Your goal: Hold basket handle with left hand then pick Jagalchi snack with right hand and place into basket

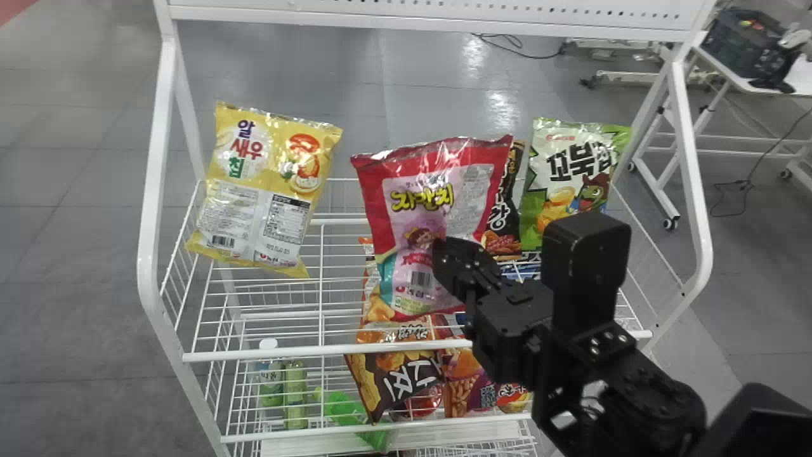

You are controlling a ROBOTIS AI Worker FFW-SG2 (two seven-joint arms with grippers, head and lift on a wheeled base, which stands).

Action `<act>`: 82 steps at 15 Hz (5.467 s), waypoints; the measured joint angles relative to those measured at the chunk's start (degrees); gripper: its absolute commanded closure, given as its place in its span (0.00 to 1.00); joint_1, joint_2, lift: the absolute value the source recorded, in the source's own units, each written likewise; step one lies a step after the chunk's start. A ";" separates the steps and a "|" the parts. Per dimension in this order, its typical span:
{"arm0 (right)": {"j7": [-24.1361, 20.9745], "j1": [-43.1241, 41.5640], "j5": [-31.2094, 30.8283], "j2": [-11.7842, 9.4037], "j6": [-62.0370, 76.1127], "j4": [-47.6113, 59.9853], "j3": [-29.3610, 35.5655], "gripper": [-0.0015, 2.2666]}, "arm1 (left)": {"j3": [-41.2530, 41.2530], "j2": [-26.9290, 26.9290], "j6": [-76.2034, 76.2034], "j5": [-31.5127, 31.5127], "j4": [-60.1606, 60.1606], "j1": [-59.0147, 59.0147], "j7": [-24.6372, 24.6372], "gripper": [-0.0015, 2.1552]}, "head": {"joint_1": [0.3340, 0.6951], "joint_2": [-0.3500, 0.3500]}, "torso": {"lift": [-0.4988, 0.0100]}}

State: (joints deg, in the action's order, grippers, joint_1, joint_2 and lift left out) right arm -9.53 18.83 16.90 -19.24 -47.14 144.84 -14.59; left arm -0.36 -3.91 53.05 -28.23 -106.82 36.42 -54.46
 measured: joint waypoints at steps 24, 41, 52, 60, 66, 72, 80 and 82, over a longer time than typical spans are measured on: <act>12.88 16.91 4.92 -2.39 -42.65 6.08 13.36 0.79 | -1.33 0.65 -1.76 -1.22 2.29 -0.61 -0.96 0.71 | 1.00 0.00 | 0.96; 17.20 4.42 -5.59 2.05 -33.09 -14.91 -8.62 0.79 | 0.26 0.04 -1.76 -0.86 0.39 0.92 -1.35 0.71 | 1.00 0.19 | 0.96; 24.90 -1.15 -7.48 3.76 -28.17 -26.74 -12.05 0.79 | 0.45 0.04 -1.75 -0.60 0.90 -0.22 -0.91 0.71 | 1.00 0.34 | 0.96; 27.26 -6.92 -7.38 6.51 -18.70 -41.49 -14.20 0.79 | 0.18 -0.03 -1.50 -0.60 1.65 -1.38 -0.90 0.71 | 1.00 0.47 | 0.96; 30.83 -11.52 -8.80 8.46 -11.57 -52.15 -17.18 0.55 | 0.00 -0.05 -1.40 -0.61 1.96 -1.81 -0.92 0.71 | 1.00 0.57 | 0.96; 30.45 -9.21 -11.03 7.83 -12.07 -49.08 -14.99 0.01 | -0.10 -0.18 -1.21 -0.65 2.06 -1.97 -1.02 0.71 | 1.00 0.50 | 0.96; 28.10 6.75 -13.46 3.97 -17.81 -18.73 1.42 0.03 | 0.01 -0.22 -0.88 -0.65 1.98 -1.97 -0.75 0.71 | 1.00 0.12 | 0.96; 24.86 11.13 -13.06 3.98 -9.53 -14.72 4.41 0.02 | 0.04 -0.22 -0.88 -0.64 2.03 -1.97 -0.73 0.71 | 1.00 0.09 | 0.96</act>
State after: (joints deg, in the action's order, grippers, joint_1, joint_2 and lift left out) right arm 15.33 29.96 3.84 -15.26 -56.67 130.12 -10.17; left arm -0.32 -4.13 52.17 -28.87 -104.79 34.45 -55.19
